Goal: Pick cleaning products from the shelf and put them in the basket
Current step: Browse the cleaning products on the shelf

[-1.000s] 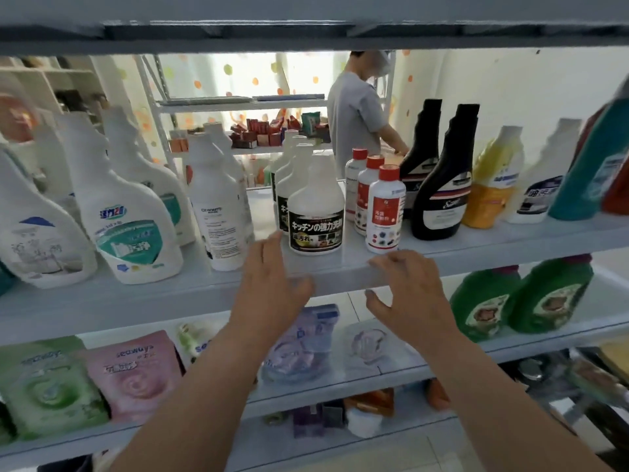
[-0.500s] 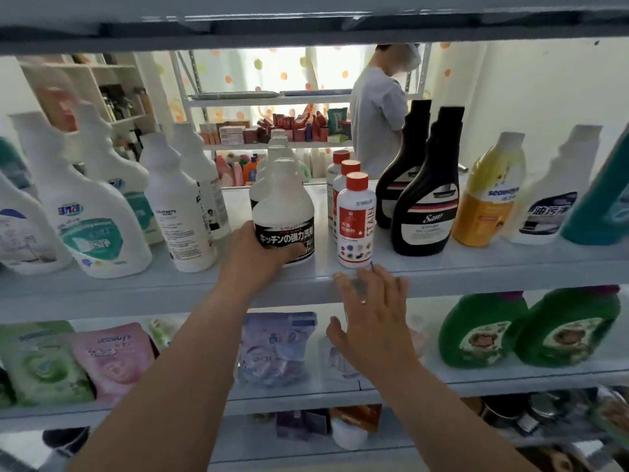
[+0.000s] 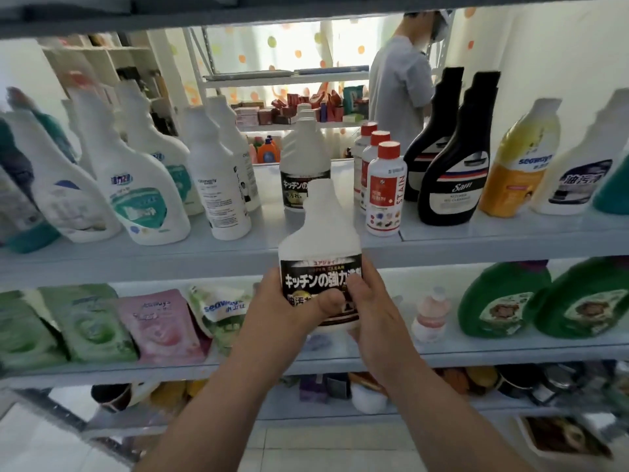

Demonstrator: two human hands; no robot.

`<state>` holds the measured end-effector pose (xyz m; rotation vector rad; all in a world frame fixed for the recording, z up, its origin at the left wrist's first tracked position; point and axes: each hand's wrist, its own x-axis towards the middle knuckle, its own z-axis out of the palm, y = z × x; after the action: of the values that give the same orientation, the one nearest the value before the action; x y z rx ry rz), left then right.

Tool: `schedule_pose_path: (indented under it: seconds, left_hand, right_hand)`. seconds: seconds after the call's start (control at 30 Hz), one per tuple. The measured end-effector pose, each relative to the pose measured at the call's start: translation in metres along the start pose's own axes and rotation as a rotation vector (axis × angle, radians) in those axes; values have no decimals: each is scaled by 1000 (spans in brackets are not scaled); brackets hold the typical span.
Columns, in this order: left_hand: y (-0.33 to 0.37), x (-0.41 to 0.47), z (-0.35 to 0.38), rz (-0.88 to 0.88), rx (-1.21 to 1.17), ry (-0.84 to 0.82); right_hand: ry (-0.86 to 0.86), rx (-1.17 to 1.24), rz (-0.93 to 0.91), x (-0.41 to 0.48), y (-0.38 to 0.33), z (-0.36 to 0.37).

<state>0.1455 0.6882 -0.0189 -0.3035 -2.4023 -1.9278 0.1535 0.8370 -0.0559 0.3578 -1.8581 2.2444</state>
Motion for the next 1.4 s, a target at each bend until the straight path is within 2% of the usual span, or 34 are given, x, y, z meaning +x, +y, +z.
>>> schedule_pose_path:
  seconds: [0.13,0.27,0.33,0.4,0.47,0.6,0.73,0.8,0.9,1.0,1.07,1.17,1.23,1.3,1.4]
  left_hand:
    - [-21,-36,-20,-13,45,5]
    - [-41,-59,-50,-92,22,-10]
    - [-46,-69,-62,-258,-167,20]
    - [-50,-81,-74,-496,-518,37]
    - [-54,-96,-86,-639,-785,-51]
    - [-68,-124,-105,-728,-941,-309]
    - [-89,-142,-125,-742,-847,-469]
    - [-101,-147,-137,-634,-725,-490]
    - [-118,-158,-150,-406,-494,-466]
    - [-123,-169,-154,-286,-396,-442]
    - [-127,-172,-156,-186,-301,-390]
    - [-131,-173,-154,-41,-188,-252]
    - [-127,-173,-147,-136,-318,-189]
    - [-121,-172,-135,-351,-491,-132]
    - [-107,-172,-120,-624,-687,-303]
  right_hand:
    - [55,244,156,-24,22,30]
    - [72,219,188,-47,36,58]
    - [87,211,228,-57,36,71]
    - [133,206,271,-65,32,86]
    - [181,216,366,-70,30,102]
    - [57,319,578,-86,34,130]
    - [92,259,565,-104,41,146]
    - [76,199,427,-112,45,145]
    - [-84,22,294,-130,46,140]
    - [-179,-108,239,-143,45,138]
    - [-196,-213,229,-145,41,138]
    - [-103,-320,292,-139,41,142]
    - [-52,-141,336,-136,45,144]
    - [-6,112,429,-136,51,142]
    - [-25,358,585,-146,54,136]
